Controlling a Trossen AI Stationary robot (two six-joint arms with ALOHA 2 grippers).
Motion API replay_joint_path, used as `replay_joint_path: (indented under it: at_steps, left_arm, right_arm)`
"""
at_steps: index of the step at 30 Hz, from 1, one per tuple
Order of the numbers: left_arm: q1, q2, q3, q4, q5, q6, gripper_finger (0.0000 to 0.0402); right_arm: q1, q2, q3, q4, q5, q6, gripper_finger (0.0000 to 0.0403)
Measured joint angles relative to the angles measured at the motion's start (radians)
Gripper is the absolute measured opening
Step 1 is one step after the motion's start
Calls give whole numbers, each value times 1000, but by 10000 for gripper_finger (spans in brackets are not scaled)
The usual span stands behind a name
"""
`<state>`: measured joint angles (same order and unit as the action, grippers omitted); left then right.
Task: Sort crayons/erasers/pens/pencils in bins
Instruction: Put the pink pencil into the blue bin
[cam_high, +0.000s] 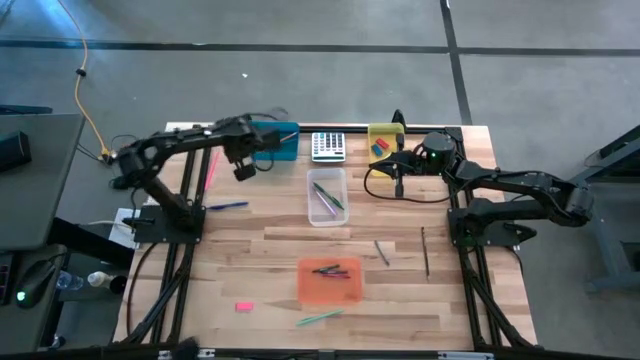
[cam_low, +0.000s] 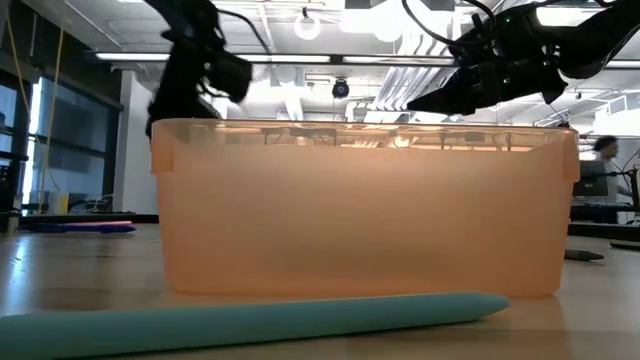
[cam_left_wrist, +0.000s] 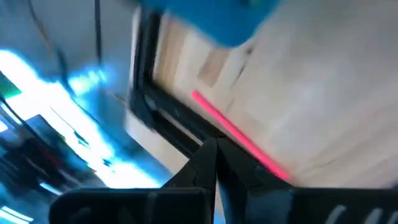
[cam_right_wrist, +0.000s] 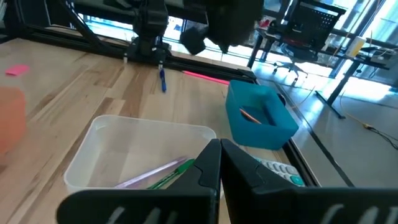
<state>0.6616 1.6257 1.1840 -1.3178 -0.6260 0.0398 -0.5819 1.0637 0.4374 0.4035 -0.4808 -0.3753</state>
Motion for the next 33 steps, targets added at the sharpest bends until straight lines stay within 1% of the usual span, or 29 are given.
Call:
replay_joint_path:
  at_steps: [3, 4, 7, 14, 19, 23, 26, 29, 33]
  left_arm:
    - [-16, 72, 3, 44, -26, 317, 0]
    - [-19, 90, 2, 50, -33, 400, 0]
    - [-20, 135, 1, 91, -63, 536, 0]
    - [86, 165, -1, 93, -62, 671, 0]
    - [165, 165, -1, 130, -65, 837, 0]
    - [213, 164, -37, 182, -66, 980, 0]
    - [232, 164, -72, 239, -96, 1046, 0]
    - [226, 164, -93, 295, -97, 1087, 0]
    - [210, 155, -86, 383, -18, 1067, 0]
  right_arm:
    - [0, 0, 0, -4, 0, 0, 0]
    - [0, 0, 0, -6, 0, 0, 0]
    - [0, 0, 0, -11, 0, 0, 0]
    - [0, 0, 0, -14, 0, 0, 0]
    - [0, 0, 0, -18, 0, 0, 0]
    - [0, 0, 0, -18, 0, 0, 0]
    - [0, 0, 0, -18, 0, 0, 0]
    - [0, 0, 0, -18, 0, 0, 0]
    - [0, 0, 0, -18, 0, 4, 0]
